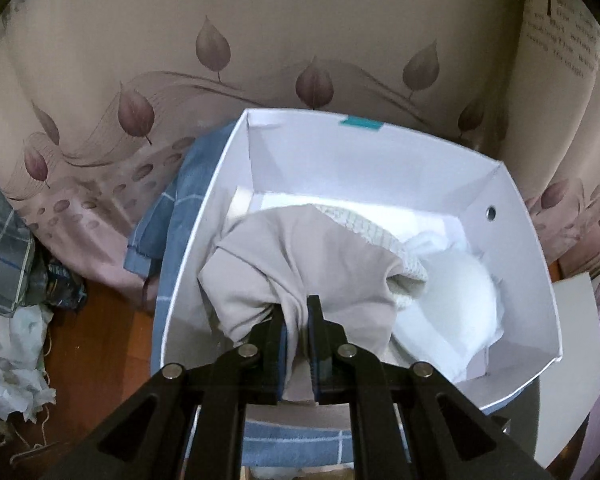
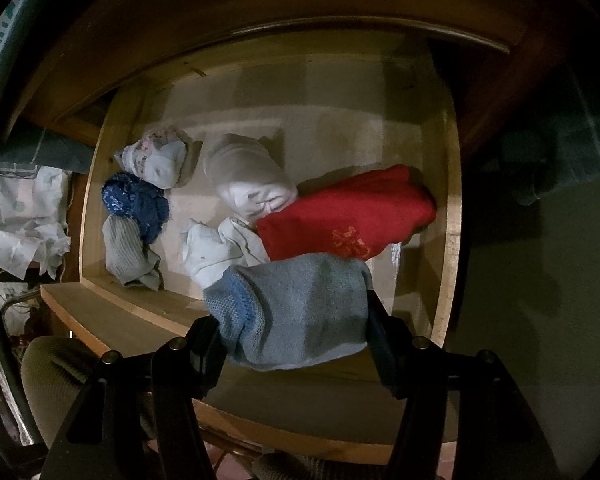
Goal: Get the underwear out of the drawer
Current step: 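Lower the beige cloth into the box and open the left tool, then withdraw the left tool from the box back over the drawer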
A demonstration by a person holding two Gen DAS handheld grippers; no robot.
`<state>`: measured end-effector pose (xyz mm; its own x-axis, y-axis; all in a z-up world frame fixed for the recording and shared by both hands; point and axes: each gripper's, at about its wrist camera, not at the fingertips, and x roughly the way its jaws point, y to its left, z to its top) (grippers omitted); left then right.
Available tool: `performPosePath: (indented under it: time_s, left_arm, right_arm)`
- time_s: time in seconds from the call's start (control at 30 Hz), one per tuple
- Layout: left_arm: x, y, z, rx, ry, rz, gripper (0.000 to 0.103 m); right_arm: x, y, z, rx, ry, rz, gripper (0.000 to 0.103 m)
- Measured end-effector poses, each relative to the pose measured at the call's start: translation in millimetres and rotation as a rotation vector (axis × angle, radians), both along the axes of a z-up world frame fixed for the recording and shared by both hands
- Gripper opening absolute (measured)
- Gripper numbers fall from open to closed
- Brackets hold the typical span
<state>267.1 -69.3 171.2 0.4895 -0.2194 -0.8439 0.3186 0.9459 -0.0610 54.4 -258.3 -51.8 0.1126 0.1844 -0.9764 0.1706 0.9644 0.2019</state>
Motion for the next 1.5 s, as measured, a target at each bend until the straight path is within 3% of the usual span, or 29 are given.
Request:
performPosePath:
  time_s: [0.27,0.33,0.4,0.5,0.73,1.1,1.27,1.5]
  left_arm:
    - [-8,4,-1,-0.009,-0.006,0.013,0.014]
    - [-8,6,-1,-0.014,-0.003,0.02,0.022]
    - [-9,6,1,-0.009,-0.009,0.026,0.044]
    - [-13,5,4,-0.003,-0.025,0.015,0.053]
    - [-28,0,21,0.025,-0.082,-0.035,0.057]
    - [-59,25,60,-0.055,-0.158,-0.013,0.06]
    - [-90,49,42,-0.022,-0.191,0.026,0.06]
    - [-131,81,-25,0.03,-0.165,0.103,0.06]
  right_arm:
    - [0,3,-1,-0.021,0.006,0.005,0.058]
    - [0,2,-1,-0.024,0.005,0.004,0.058]
    - [0,2,-1,-0.027,0.007,0.002,0.058]
    - [0,2,-2,-0.033,0.008,0.006,0.058]
    - [0,3,-2,-0.04,0.01,0.006,0.058]
    - [0,3,-1,-0.06,0.007,0.006,0.058]
    - [-1,4,1,-0.069,-0.006,0.007,0.058]
    - [-7,3,16,-0.061,-0.093,0.009,0.058]
